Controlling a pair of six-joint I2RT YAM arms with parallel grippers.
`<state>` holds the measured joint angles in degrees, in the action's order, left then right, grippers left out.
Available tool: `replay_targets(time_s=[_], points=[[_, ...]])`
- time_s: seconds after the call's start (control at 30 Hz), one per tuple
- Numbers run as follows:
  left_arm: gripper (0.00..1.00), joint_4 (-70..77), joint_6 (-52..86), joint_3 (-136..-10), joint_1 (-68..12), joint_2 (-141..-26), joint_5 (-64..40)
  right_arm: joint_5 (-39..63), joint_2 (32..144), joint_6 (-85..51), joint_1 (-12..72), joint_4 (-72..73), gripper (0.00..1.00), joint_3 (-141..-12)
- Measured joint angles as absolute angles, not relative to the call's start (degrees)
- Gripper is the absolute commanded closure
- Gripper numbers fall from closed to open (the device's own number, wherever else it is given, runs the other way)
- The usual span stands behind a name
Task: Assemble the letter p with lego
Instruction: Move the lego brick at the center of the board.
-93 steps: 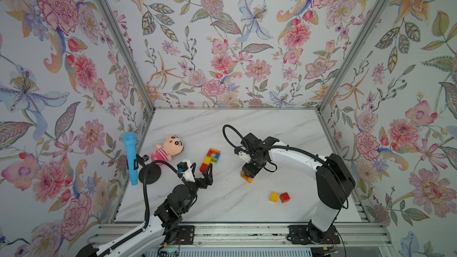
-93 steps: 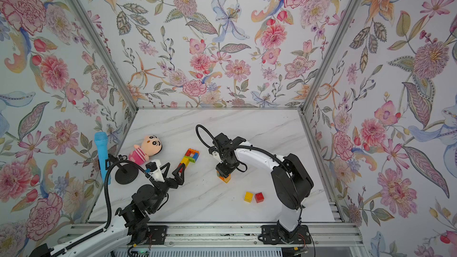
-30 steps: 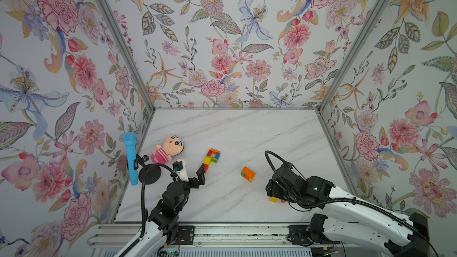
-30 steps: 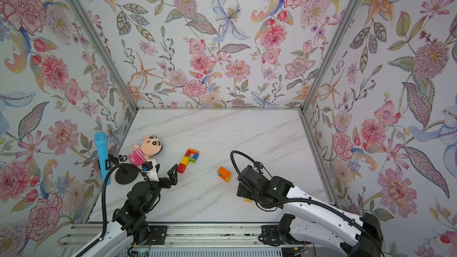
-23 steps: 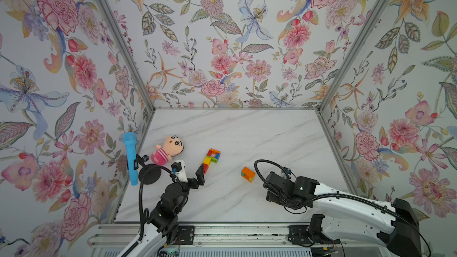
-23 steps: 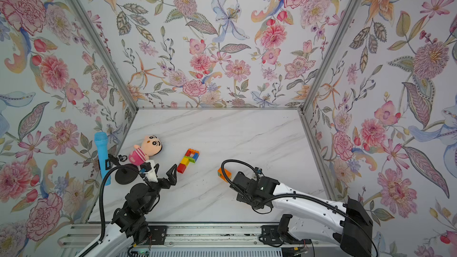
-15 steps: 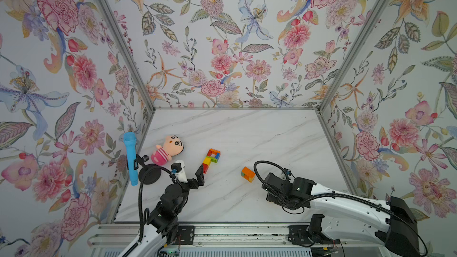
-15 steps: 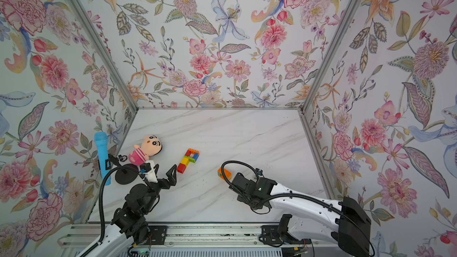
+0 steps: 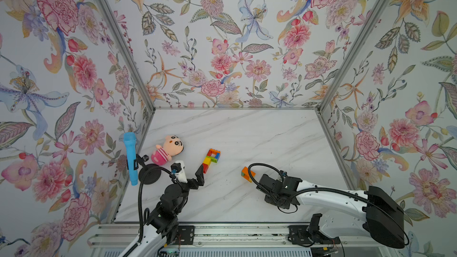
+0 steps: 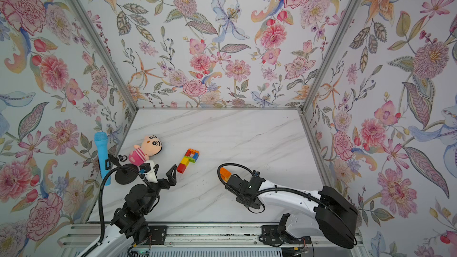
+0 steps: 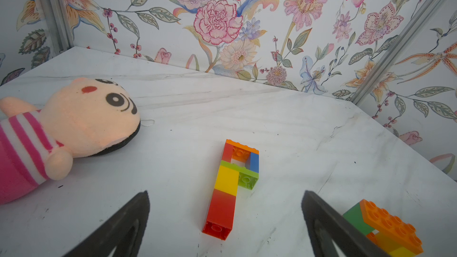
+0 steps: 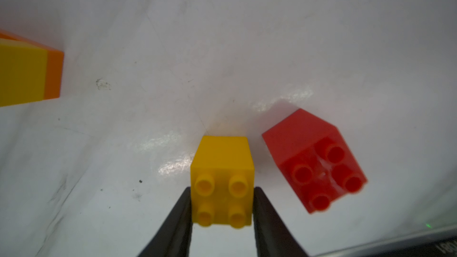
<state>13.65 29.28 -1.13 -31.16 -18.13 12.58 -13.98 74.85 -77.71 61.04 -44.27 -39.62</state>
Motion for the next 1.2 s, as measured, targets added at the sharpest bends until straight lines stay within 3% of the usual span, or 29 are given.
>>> replay_targets(time_s=[0.4, 0.8, 1.07, 1.2], points=[[0.01, 13.6, 29.3, -1.1, -31.2, -17.4, 12.6, -13.5, 89.5, -73.0, 65.8, -43.7, 0.73, -55.2], [0.01, 12.4, 29.3, -1.1, -31.2, -14.6, 12.6, -10.6, 103.5, -66.9, 66.5, -42.5, 0.7, -70.3], [0.01, 12.3, 29.3, -1.1, -31.2, -14.1, 12.7, -9.5, 105.9, -64.9, 65.9, -42.6, 0.39, -71.9], [0.01, 12.2, 29.3, -1.1, -31.2, -14.1, 12.7, -9.6, 105.0, -64.4, 65.9, -42.6, 0.37, -71.9]])
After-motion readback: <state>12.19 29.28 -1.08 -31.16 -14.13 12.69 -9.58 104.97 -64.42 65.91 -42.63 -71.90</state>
